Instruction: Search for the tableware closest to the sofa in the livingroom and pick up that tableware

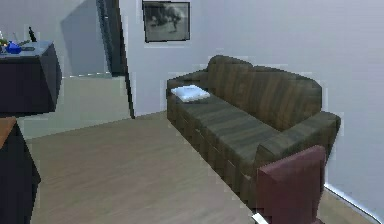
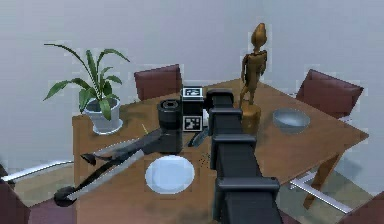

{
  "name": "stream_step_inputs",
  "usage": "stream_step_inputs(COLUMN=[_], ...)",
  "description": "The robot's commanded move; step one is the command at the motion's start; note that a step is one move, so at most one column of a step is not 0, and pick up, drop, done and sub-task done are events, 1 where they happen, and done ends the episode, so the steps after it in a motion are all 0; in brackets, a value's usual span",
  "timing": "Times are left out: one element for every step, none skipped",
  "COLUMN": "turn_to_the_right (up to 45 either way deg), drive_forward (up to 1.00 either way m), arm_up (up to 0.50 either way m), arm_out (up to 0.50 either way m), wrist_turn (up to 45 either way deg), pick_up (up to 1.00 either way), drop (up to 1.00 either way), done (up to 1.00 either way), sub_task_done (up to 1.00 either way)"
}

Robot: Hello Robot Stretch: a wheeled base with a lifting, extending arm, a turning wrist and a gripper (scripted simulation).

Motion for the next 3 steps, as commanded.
stream_step_inputs(turn_to_the_right=[0.0, 0.0, 0.0], drive_forward=[0.00, 0.00, 0.00], arm_up=[0.00, 0.00, -0.30], arm_out=[0.00, 0.00, 0.00], wrist_turn=[45.0, 30.0, 0.0], pick_up=[0.00, 0.00, 0.00], drop=[0.00, 0.00, 0.00], done=[0.00, 0.00, 0.00], sub_task_done=[0.00, 0.00, 0.00])
